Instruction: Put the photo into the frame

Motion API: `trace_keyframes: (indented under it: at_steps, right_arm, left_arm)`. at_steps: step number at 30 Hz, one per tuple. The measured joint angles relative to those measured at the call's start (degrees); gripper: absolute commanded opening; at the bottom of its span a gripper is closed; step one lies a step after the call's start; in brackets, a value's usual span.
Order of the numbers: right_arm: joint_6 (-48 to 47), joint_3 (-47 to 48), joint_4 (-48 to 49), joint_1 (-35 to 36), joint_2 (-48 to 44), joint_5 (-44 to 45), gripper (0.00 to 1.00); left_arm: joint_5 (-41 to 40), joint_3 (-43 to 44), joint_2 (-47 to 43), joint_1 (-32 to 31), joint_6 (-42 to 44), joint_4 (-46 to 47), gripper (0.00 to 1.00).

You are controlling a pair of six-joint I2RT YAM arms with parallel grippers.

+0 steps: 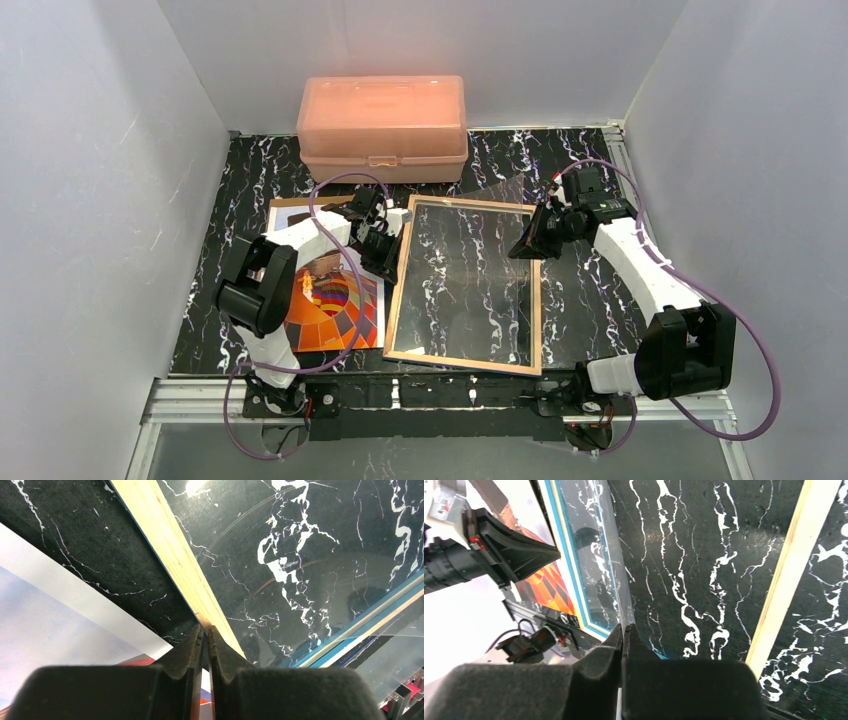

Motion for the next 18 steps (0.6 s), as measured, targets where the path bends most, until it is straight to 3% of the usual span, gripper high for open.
trace_keyframes:
  at_steps: [8, 18]
  right_arm:
    - [3.17, -0.02, 0.44, -2.32, 0.00, -5.81, 0.01]
    - [1.73, 0.04, -0.76, -2.49, 0.57, -5.42, 0.01]
  left_arm:
    - [0.00, -0.61, -0.52, -0.02, 0.70, 0.70, 0.05]
    - [-0.02, -0.83, -0.68, -0.02, 0.81, 0.92, 0.04]
